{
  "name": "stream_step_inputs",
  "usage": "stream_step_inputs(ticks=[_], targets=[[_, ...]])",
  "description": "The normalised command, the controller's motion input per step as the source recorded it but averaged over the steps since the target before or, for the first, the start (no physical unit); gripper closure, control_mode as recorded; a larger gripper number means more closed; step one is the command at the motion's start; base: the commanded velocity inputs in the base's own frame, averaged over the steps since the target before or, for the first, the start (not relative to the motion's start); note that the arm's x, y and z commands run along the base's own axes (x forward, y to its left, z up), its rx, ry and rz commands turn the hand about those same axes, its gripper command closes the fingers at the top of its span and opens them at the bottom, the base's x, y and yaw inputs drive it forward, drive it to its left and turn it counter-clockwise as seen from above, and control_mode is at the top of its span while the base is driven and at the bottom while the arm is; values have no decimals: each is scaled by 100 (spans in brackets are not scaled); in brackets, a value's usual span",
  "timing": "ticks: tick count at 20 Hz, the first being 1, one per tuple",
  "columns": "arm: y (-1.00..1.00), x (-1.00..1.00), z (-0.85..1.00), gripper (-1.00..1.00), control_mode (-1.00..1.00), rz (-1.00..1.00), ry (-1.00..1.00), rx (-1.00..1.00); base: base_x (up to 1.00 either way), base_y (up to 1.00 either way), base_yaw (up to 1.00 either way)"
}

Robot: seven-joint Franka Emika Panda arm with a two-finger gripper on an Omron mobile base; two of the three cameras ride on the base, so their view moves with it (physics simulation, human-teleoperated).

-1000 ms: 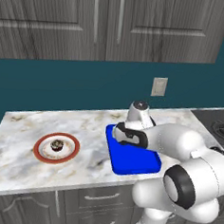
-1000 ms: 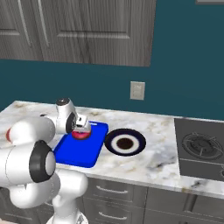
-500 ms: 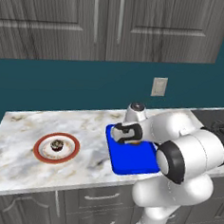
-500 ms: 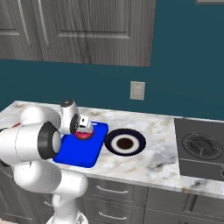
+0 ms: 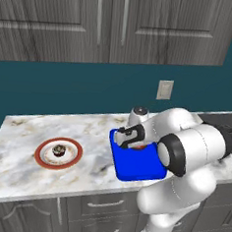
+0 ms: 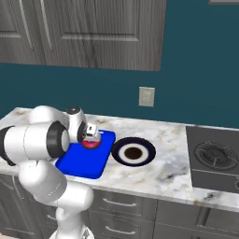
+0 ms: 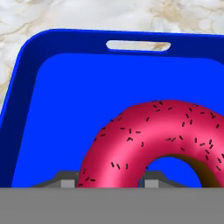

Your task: Move the dessert items from the plates to the tray.

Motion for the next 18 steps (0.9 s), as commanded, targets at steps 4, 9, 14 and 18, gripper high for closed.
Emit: stream_step_inputs(ticks=[4,9,14,18], targets=[[0,11,-24,100,-100,0,0,0,0,0,0],[0,8,-24,100,-100,0,0,0,0,0,0],[0,5,-16,-100,-100,0,0,0,0,0,0],[0,1,-8,-100,-100,0,0,0,0,0,0]])
